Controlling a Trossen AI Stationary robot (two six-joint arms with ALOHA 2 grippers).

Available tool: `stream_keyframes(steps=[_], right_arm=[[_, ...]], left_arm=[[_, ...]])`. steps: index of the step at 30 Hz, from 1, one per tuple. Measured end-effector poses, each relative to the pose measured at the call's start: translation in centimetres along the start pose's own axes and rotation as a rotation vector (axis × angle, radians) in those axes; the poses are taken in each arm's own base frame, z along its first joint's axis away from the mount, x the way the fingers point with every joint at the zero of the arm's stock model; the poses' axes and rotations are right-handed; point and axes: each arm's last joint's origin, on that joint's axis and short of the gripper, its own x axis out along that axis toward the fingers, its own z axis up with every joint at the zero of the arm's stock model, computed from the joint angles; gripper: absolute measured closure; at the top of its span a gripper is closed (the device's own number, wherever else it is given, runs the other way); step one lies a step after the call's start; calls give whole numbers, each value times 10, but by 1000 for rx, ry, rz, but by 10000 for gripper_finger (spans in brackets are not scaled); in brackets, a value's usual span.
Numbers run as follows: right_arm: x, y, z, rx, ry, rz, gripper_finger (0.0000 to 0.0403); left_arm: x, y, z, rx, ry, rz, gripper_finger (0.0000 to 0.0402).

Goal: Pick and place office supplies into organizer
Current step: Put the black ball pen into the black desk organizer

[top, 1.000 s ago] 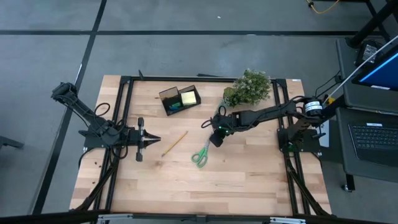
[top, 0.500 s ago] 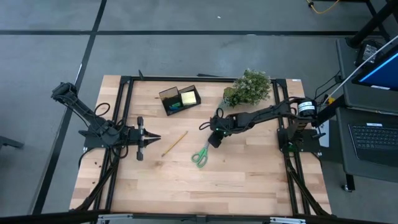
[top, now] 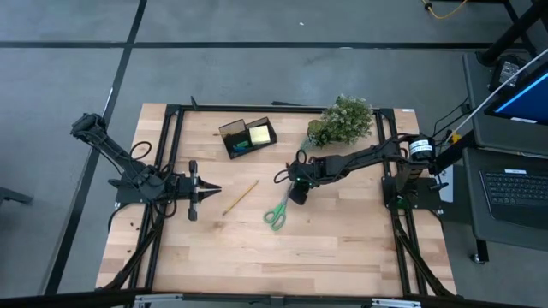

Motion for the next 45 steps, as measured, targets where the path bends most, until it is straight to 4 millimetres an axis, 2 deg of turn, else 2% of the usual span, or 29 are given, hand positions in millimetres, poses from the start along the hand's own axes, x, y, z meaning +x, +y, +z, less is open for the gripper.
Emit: stream_keyframes(steps=[8, 13, 23, 33, 41, 45], right_arm=[[0, -3, -2, -123, 12, -69, 331], [0, -3, -2, -131, 0, -79, 379], [-1, -5, -1, -147, -11, -94, 380], [-28, -6, 8, -131, -101, -53, 380], [-52, -7, 15, -112, -189, -15, 380], [-75, -4, 27, -117, -336, 77, 380]], left_arm=[[0, 0, 0, -2, 0, 0, 370], [0, 0, 0, -1, 0, 0, 370], [0, 0, 0, 1, 0, 3, 388], [0, 0, 1, -3, -5, 11, 396], [0, 0, 6, 8, -44, 10, 374], [0, 0, 7, 1, -53, 10, 358]])
